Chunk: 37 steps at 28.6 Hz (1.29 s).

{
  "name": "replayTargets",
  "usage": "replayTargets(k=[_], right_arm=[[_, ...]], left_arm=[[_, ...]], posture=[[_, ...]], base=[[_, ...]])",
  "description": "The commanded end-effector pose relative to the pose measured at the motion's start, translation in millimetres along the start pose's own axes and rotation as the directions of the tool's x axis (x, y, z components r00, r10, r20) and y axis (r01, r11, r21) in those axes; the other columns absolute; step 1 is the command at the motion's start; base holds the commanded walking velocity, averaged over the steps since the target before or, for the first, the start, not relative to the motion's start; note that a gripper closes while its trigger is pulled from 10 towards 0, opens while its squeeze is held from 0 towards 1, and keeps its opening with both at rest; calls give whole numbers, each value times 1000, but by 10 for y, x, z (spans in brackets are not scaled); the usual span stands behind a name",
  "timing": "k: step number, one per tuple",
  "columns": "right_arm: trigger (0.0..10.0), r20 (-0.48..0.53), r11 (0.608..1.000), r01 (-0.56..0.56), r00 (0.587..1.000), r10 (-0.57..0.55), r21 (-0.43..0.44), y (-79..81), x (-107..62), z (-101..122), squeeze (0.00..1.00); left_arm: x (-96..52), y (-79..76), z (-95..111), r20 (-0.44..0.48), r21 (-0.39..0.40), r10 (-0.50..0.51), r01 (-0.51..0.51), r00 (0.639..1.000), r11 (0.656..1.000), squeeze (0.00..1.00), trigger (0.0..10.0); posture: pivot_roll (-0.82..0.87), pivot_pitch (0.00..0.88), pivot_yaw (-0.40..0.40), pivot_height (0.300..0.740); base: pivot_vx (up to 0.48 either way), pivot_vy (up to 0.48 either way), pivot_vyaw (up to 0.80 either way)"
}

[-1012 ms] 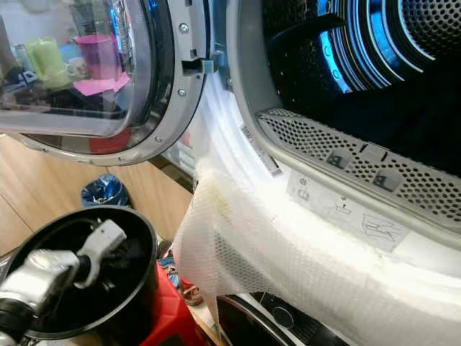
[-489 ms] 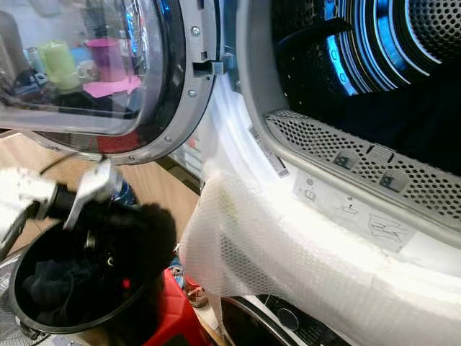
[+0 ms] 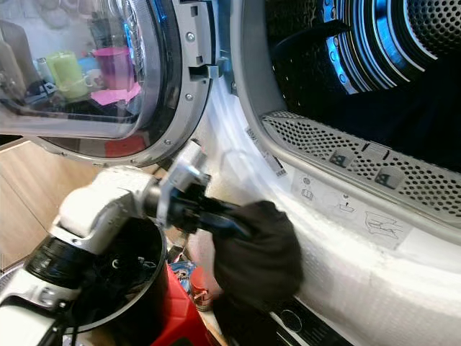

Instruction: Clothes washing

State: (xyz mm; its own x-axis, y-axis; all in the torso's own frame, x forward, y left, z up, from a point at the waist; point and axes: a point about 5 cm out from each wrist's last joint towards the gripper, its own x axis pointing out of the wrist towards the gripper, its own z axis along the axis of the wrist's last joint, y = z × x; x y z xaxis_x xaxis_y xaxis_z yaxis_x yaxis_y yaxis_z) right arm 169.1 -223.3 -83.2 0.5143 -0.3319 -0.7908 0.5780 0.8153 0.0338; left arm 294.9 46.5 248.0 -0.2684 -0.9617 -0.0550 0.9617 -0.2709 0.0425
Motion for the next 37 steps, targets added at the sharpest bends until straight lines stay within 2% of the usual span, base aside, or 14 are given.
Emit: replayTargets(k=[1,5,6,9,12,13,15,16,20,22,25,27,30,37], right_arm=[[10000,21,999,16,1000,-16,33,-65,-8,-10,0],[10000,55,1000,-10,998,10,9,-131,-15,2,0],[10000,60,989,-85,994,92,-121,-191,-35,-34,0],[10000,48,963,-132,988,147,-233,-235,-55,-74,0],[10000,-37,847,-207,976,217,-489,-457,-130,-238,0],[10000,-37,847,-207,976,217,-489,-457,-130,-238,0],[10000,-94,719,-288,950,298,-633,-647,-240,-354,0],[10000,-94,719,-288,950,298,-633,-647,-240,-354,0],[10000,-50,657,-406,871,489,-635,-585,-384,-329,0],[10000,-34,593,-535,759,650,-602,-534,-614,-252,0],[10000,-36,542,-604,686,727,-584,-498,-771,-217,0],[10000,-47,412,-708,530,847,-573,-458,-1169,-112,1000],[10000,-47,412,-708,530,847,-573,-458,-1169,-112,1000],[10000,-117,288,-747,438,891,-599,-527,-1528,-70,1000]], left_arm=[[11,-51,21,17,-8,-17,17,1000,1000,0,0],[-87,-69,-82,-7,-44,36,-37,999,998,0,0],[-207,-72,-211,-45,-80,109,-113,993,990,0,0],[-260,-80,-287,-70,-97,142,-149,987,984,0,0],[-263,-123,-426,-82,-140,151,-161,985,977,0,0],[-263,-123,-426,-82,-140,151,-161,985,977,0,0],[-218,-130,-571,-112,-161,165,-181,980,970,0,0],[-218,-130,-571,-112,-161,165,-181,980,970,0,0],[-181,-140,-646,-127,-170,165,-186,978,968,0,0],[-146,-164,-725,-140,-191,148,-173,979,966,0,0],[-128,-185,-777,-150,-207,130,-160,980,965,0,0],[-97,-265,-985,-210,-250,66,-119,975,961,0,0],[-97,-265,-985,-210,-250,66,-119,975,961,0,0],[-12,-364,-1286,-280,-305,0,-89,960,948,0,0]], posture=[[149,0,58,740],[144,16,55,740],[144,33,48,740],[143,36,47,740],[118,61,34,740],[118,61,34,740],[108,68,22,740],[108,68,22,740],[101,67,20,740],[91,58,21,740],[91,58,21,740],[72,40,24,740],[72,40,24,740],[54,18,23,740]], base=[[0,0,0],[0,0,0],[0,0,0],[0,0,0],[0,0,0],[0,0,0],[0,0,0],[0,0,0],[0,0,0],[0,0,0],[0,0,0],[0,0,0],[0,0,0],[0,0,0]])
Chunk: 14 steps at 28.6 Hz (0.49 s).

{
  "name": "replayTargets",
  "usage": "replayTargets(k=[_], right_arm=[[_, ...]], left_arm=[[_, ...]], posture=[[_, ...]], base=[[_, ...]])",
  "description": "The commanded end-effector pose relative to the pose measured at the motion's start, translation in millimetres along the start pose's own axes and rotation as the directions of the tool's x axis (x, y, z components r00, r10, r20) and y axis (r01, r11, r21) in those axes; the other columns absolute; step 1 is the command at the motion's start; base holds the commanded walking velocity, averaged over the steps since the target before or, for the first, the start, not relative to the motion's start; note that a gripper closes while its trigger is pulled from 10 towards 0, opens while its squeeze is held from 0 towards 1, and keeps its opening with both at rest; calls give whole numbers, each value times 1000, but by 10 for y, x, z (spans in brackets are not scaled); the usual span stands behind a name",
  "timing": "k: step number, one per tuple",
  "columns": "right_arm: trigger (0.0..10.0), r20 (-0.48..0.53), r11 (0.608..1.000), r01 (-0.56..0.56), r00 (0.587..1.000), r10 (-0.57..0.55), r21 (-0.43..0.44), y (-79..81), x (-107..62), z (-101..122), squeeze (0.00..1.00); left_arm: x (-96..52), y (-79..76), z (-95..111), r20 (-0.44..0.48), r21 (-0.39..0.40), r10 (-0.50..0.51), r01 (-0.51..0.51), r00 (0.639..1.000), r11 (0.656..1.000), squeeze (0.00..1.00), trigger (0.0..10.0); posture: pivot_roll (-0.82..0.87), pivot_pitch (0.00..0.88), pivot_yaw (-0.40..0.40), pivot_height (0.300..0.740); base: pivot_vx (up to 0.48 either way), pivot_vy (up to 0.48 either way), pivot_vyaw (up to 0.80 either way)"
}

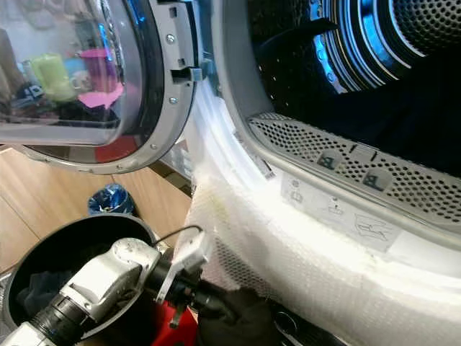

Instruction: Clothes washing

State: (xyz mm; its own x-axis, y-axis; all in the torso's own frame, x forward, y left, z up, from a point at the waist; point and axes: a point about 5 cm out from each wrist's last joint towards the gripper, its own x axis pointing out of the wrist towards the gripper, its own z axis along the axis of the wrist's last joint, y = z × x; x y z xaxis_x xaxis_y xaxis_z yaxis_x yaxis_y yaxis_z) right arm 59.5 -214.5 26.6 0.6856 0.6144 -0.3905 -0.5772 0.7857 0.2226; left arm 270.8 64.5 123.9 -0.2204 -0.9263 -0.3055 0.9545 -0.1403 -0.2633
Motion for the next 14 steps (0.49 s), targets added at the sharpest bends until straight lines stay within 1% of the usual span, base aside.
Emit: replayTargets(k=[1,2,6,9,10,11,14], right_arm=[[10000,-4,1000,-30,1000,30,0,51,-31,29,1000],[10000,-11,999,-41,999,41,7,72,-57,54,1000],[10000,-12,999,-43,999,43,10,74,-60,60,1000],[10000,-24,998,-52,998,53,36,103,-91,124,1000],[10000,-67,995,-91,993,93,30,178,-117,136,1000],[10000,-80,994,-102,991,104,29,200,-126,141,1000],[10000,-88,994,-107,990,109,28,213,-132,146,1000]], left_arm=[[41,-15,-53,-34,10,-16,16,999,1000,0,0],[53,-18,-68,-39,8,-19,19,999,1000,0,0],[53,-18,-68,-39,8,-19,19,999,1000,0,0],[54,-13,-75,-41,13,-23,23,999,1000,0,0],[147,-16,-101,-36,11,-42,43,998,999,0,0],[174,-16,-109,-35,11,-48,48,998,999,0,0],[189,-15,-114,-35,12,-51,51,998,999,0,0]], posture=[[54,18,23,740],[54,18,23,740],[54,18,23,740],[54,18,23,740],[48,13,22,740],[48,13,22,740],[48,13,22,740]], base=[[0,0,0],[0,0,0],[0,0,0],[0,0,0],[0,0,0],[0,0,0],[0,0,0]])
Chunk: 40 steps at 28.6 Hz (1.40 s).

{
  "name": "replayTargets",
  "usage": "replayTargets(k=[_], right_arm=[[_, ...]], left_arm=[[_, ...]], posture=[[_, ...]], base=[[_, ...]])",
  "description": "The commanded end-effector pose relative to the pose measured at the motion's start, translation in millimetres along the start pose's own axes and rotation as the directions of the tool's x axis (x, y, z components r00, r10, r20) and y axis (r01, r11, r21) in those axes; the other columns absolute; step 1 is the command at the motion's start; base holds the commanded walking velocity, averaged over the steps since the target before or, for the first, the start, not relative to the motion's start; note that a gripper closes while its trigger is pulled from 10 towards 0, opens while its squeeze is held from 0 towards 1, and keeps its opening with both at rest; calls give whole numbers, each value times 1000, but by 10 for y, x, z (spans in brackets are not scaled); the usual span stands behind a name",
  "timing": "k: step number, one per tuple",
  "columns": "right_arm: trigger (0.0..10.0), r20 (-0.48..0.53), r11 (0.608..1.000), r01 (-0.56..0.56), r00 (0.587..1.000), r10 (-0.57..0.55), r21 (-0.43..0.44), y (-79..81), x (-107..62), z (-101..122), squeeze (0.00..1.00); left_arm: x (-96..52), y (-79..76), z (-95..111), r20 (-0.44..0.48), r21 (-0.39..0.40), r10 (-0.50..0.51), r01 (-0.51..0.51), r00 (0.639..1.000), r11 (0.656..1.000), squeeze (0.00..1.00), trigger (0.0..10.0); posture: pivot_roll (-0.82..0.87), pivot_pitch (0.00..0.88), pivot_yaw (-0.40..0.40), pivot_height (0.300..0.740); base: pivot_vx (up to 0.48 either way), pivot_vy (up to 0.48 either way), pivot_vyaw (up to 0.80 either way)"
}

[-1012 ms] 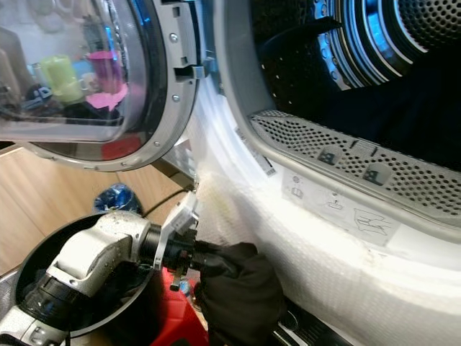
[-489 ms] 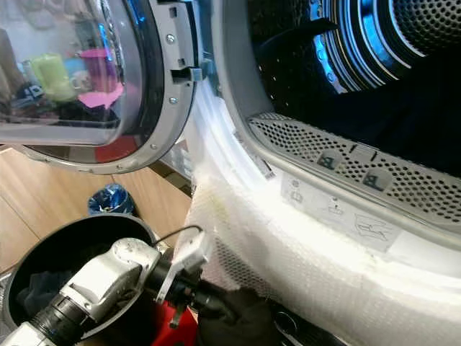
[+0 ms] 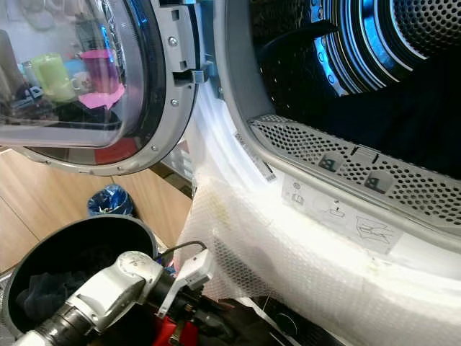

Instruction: Clothes washing

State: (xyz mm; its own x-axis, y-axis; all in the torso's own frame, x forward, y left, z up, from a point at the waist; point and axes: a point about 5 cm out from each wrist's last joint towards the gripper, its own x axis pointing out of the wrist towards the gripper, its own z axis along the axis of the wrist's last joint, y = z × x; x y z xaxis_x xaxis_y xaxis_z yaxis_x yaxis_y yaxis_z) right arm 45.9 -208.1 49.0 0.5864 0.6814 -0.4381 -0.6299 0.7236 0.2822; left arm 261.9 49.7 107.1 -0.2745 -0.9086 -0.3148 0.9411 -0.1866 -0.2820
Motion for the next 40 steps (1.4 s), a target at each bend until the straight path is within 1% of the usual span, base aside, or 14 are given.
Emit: replayTargets(k=[1,2,3,4,7,9,13,14,21,25,26,34,38,40], right_arm=[[10000,35,1000,9,999,-8,-26,-33,190,70,0],[10000,106,996,44,994,-36,-77,-155,461,242,0],[10000,123,994,57,991,-45,-93,-189,529,296,0],[10000,126,993,62,991,-49,-99,-201,542,313,0],[10000,105,979,162,983,-149,-127,-373,661,347,0],[10000,121,983,150,983,-136,-109,-362,709,396,0],[10000,123,991,86,990,-73,-105,-285,767,418,0],[10000,117,994,37,993,-25,-101,-220,782,414,0],[10000,-8,993,-88,996,87,-76,-89,725,267,0],[10000,-21,996,-13,1000,11,-93,-200,789,251,0],[10000,5,996,22,1000,-22,-83,-242,826,277,0],[10000,38,999,33,999,-32,-38,-224,951,284,0],[10000,36,995,103,994,-103,2,-301,1010,219,0],[10000,94,978,192,975,-199,82,-420,1031,226,0]], left_arm=[[56,-2,30,0,10,-28,28,1000,1000,0,0],[206,-16,100,37,-2,-73,73,997,997,0,0],[248,-21,119,46,-4,-84,84,995,996,0,0],[262,-22,125,50,-5,-85,86,995,996,0,0],[344,-47,144,55,-5,-105,105,993,994,0,0],[387,-47,156,61,-2,-105,106,993,994,0,0],[422,-47,167,65,2,-102,102,993,995,0,0],[431,-51,166,65,2,-104,104,992,995,0,0],[424,-24,162,65,-3,-69,69,996,998,0,0],[457,-5,165,64,-10,-50,51,997,999,0,0],[471,-16,181,75,-10,-57,58,996,998,0,0],[535,-85,275,145,-49,-106,114,984,992,0,0],[551,-128,290,150,-56,-137,146,979,988,0,0],[551,-144,285,147,-65,-143,154,979,986,0,0]], posture=[[52,13,23,740],[53,27,28,740],[53,27,28,740],[53,27,28,740],[53,34,27,740],[60,38,24,740],[63,42,25,740],[63,42,25,740],[64,47,25,740],[64,47,25,740],[64,47,25,740],[73,51,23,740],[73,50,23,740],[79,52,21,740]], base=[[0,0,0],[0,0,0],[0,0,0],[0,0,0],[0,0,0],[0,0,0],[0,0,0],[0,0,0],[0,0,0],[0,0,0],[0,0,0],[0,0,0],[0,0,0],[0,0,0]])
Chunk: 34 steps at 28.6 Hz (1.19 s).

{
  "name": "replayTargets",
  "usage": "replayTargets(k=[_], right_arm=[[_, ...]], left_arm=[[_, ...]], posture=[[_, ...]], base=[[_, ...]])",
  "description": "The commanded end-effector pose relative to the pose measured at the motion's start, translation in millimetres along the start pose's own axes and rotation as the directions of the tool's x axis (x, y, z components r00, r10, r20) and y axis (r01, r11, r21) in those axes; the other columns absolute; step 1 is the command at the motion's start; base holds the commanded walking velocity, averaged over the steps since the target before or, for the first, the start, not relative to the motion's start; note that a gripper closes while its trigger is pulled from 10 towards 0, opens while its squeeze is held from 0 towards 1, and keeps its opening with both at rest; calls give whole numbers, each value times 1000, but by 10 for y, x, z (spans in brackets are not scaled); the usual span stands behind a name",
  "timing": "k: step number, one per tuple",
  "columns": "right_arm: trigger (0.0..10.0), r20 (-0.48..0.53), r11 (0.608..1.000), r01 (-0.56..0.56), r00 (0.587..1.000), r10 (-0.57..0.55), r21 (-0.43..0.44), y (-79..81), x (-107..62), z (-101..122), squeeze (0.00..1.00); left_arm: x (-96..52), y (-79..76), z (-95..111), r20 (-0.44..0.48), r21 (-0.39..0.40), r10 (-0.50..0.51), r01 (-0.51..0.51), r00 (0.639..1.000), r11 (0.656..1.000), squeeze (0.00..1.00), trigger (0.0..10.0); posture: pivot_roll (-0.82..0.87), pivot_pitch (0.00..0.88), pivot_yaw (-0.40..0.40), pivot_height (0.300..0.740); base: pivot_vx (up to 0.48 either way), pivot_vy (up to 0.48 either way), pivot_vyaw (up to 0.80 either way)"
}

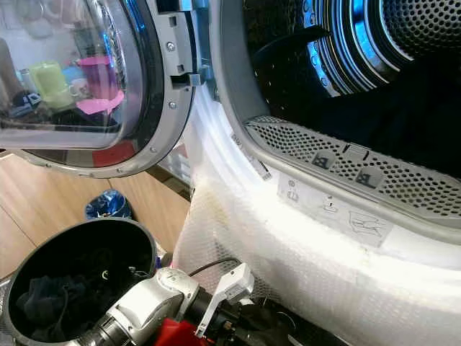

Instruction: Clothes washing

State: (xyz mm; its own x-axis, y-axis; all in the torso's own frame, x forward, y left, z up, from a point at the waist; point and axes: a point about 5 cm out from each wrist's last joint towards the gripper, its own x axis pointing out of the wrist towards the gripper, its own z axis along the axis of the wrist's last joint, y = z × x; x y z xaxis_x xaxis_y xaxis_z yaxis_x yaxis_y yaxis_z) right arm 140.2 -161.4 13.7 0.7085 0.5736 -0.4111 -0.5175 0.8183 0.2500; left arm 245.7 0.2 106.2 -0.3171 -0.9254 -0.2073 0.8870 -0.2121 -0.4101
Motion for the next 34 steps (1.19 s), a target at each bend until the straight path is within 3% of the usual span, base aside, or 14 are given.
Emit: replayTargets(k=[1,12,13,21,34], right_arm=[[10000,41,996,55,997,-58,63,-71,18,-1,0],[10000,72,995,37,996,-44,98,-59,32,-10,0],[0,135,989,25,990,-45,148,-60,23,24,0],[0,181,983,-70,983,38,171,45,30,61,0],[0,147,983,-33,989,7,179,-6,70,-2,0]], left_arm=[[69,-101,117,41,43,-83,81,996,996,0,0],[60,-112,115,38,37,-79,77,996,996,0,0],[51,-110,123,39,34,-74,73,997,997,0,0],[54,-115,95,20,36,-72,71,997,997,0,0],[49,-127,83,14,38,-68,67,998,997,0,0]], posture=[[79,52,21,740],[79,52,21,740],[86,51,23,740],[88,51,24,740],[90,52,24,740]], base=[[0,0,0],[0,0,0],[0,0,0],[0,0,0],[0,0,0]])
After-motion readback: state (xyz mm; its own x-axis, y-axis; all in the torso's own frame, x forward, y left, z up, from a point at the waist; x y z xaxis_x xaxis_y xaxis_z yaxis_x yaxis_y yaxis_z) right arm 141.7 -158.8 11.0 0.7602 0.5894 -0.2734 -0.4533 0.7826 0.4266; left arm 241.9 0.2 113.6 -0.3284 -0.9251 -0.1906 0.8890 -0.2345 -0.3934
